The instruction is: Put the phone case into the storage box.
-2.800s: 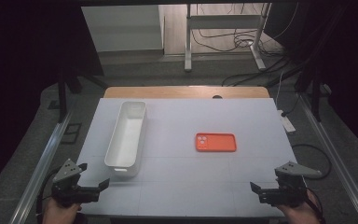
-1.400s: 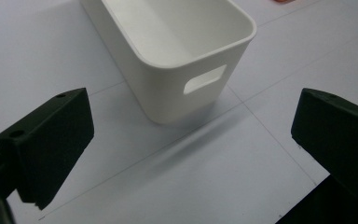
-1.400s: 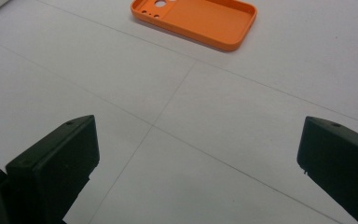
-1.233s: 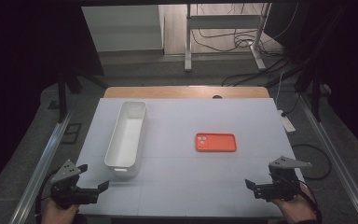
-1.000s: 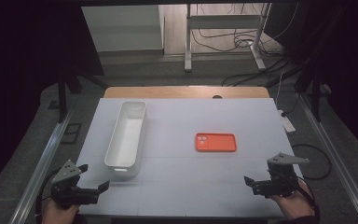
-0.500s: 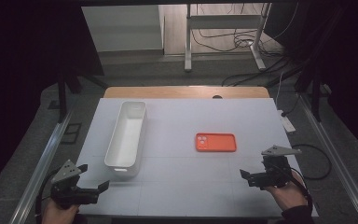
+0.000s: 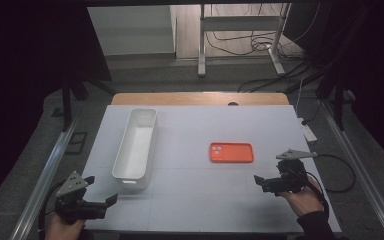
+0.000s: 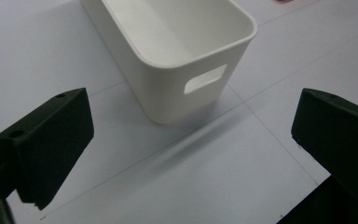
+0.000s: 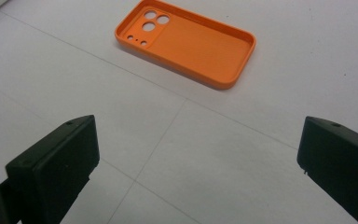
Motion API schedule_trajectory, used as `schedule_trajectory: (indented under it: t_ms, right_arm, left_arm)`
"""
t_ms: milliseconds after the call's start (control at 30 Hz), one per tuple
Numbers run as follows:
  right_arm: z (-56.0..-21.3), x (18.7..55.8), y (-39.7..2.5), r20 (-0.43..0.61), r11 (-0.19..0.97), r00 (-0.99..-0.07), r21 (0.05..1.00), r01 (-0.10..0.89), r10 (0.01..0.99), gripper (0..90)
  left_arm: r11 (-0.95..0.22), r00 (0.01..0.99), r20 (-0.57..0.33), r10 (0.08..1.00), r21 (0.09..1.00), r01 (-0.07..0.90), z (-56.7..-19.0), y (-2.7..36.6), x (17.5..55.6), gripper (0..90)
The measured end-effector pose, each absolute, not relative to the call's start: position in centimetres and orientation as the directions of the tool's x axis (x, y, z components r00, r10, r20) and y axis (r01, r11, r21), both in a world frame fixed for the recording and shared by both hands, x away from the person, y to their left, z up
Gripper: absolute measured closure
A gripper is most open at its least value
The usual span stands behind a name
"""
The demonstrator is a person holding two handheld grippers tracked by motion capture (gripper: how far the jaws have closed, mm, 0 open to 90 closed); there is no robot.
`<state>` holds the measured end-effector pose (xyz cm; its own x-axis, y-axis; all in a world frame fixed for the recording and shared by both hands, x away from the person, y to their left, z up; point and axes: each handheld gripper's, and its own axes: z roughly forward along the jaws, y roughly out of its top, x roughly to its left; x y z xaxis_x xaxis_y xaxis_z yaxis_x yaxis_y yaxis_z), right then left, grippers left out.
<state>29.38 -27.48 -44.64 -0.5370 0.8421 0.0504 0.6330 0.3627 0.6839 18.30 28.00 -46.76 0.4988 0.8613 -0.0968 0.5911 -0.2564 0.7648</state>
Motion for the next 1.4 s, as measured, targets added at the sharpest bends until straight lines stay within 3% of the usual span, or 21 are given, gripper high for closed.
schedule_trajectory:
  t_ms: [1400]
  right_arm:
    - [-45.5,34.8,-25.1,0.014,0.405,-0.547,0.656,0.637,0.837,0.0]
  left_arm:
    - [-0.264,0.506,-0.093,0.857,0.764,0.588,-46.8,27.9,18.3,0.0]
